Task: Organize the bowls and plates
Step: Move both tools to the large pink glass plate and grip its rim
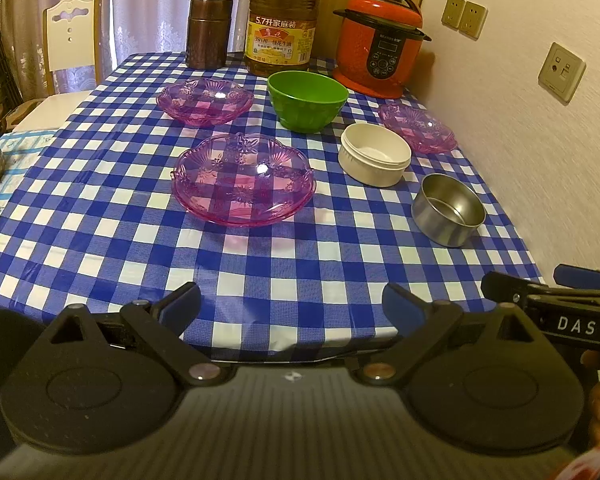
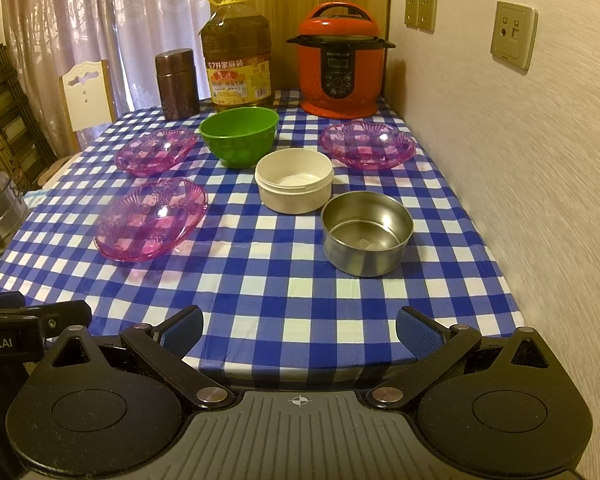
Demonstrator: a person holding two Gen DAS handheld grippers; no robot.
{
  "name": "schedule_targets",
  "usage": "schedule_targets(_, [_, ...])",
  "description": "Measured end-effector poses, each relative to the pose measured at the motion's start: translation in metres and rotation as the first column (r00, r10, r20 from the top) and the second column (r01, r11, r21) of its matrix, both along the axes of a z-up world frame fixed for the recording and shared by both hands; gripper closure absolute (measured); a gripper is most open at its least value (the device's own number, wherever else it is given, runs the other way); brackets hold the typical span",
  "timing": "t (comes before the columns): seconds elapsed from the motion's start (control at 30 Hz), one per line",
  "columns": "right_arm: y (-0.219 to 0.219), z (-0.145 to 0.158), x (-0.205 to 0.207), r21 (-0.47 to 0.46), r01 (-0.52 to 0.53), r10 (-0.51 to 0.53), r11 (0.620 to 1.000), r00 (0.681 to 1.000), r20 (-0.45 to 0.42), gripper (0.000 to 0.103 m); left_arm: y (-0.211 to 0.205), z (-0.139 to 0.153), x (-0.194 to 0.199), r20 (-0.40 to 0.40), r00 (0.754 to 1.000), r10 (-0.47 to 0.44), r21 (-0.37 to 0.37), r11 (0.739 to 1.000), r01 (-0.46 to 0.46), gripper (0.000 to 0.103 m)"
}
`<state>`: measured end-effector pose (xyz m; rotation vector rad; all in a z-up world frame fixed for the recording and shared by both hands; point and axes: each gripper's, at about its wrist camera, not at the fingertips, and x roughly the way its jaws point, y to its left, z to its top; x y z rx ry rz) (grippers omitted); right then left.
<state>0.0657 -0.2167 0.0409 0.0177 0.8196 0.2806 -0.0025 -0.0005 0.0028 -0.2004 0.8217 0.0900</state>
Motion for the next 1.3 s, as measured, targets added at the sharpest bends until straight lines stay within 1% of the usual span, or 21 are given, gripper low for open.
schedule_targets(0.13, [0.000,0.000,0.000,0.004,0.002,-0.002,1.000,1.000,0.000,0.001,0.000,0.001,0.001,0.001,1.000,0.002,-0.007,1.000,-0.002,0.007])
schedule_targets(0.23, [0.001,-0.001,0.003,0.019,0.006,-0.006,1.000,1.000,0.000,0.001,0.005,0.005,0.004,0.003,1.000,0.018,-0.040,0.999,-0.018,0.007])
schedule_targets(0.33, [0.002,-0.001,0.008,0.070,0.008,-0.007,0.998,1.000,-0.007,0.001,0.017,0.003,0.010,0.005,0.999,0.035,-0.063,0.997,-0.034,0.008])
schedule_targets(0.47, [0.007,0.000,0.025,0.162,-0.001,0.003,0.987,1.000,-0.012,0.001,0.042,0.002,0.024,0.008,0.997,0.073,-0.074,0.995,-0.072,0.008])
schedule_targets(0.6, [0.020,0.000,0.046,0.243,-0.018,0.021,0.970,1.000,-0.009,0.001,0.072,0.000,0.048,0.017,0.994,0.109,-0.081,0.991,-0.108,0.008])
schedule_targets(0.73, [0.039,-0.004,0.074,0.297,-0.024,0.027,0.955,1.000,-0.005,0.001,0.101,-0.010,0.077,0.005,0.991,0.132,-0.096,0.987,-0.131,0.012])
schedule_targets(0.77, [0.043,-0.006,0.082,0.309,-0.027,0.031,0.951,1.000,-0.006,0.001,0.108,-0.014,0.084,0.003,0.991,0.136,-0.092,0.987,-0.135,0.014])
schedule_targets(0.83, [0.055,-0.013,0.096,0.313,-0.037,0.043,0.949,0.999,-0.011,0.011,0.118,-0.022,0.098,-0.003,0.991,0.134,-0.074,0.988,-0.134,0.017])
schedule_targets(0.87, [0.061,-0.019,0.104,0.314,-0.047,0.057,0.948,0.998,-0.022,0.021,0.123,-0.026,0.105,-0.007,0.992,0.129,-0.070,0.989,-0.129,0.020])
schedule_targets(0.9, [0.066,-0.025,0.111,0.319,-0.052,0.067,0.946,0.997,-0.035,0.024,0.127,-0.032,0.112,-0.009,0.992,0.125,-0.070,0.990,-0.125,0.022])
schedule_targets(0.93, [0.071,-0.032,0.118,0.322,-0.051,0.070,0.945,0.996,-0.049,0.025,0.131,-0.037,0.118,-0.017,0.992,0.124,-0.074,0.989,-0.125,0.023])
schedule_targets(1.0, [0.080,-0.046,0.130,0.326,-0.048,0.079,0.944,0.994,-0.082,0.033,0.137,-0.048,0.128,-0.027,0.992,0.120,-0.073,0.990,-0.122,0.027])
schedule_targets(1.03, [0.084,-0.052,0.135,0.336,-0.051,0.086,0.941,0.992,-0.093,0.035,0.139,-0.053,0.132,-0.035,0.992,0.118,-0.069,0.990,-0.120,0.028])
schedule_targets(1.17, [0.097,-0.078,0.151,0.352,-0.038,0.094,0.935,0.985,-0.143,0.041,0.147,-0.073,0.148,-0.042,0.992,0.120,-0.066,0.990,-0.123,0.044])
schedule_targets(1.2, [0.097,-0.083,0.154,0.354,-0.031,0.092,0.935,0.983,-0.157,0.044,0.148,-0.078,0.151,-0.043,0.992,0.122,-0.069,0.990,-0.124,0.052])
schedule_targets(1.23, [0.098,-0.088,0.157,0.357,-0.023,0.090,0.934,0.981,-0.170,0.046,0.149,-0.081,0.154,-0.044,0.992,0.122,-0.071,0.990,-0.125,0.056])
schedule_targets(1.27, [0.099,-0.091,0.159,0.361,-0.020,0.089,0.932,0.980,-0.177,0.051,0.150,-0.084,0.157,-0.046,0.992,0.120,-0.073,0.990,-0.123,0.062])
schedule_targets(1.3, [0.100,-0.094,0.162,0.363,-0.018,0.088,0.932,0.980,-0.179,0.054,0.151,-0.087,0.159,-0.046,0.992,0.121,-0.076,0.989,-0.125,0.064])
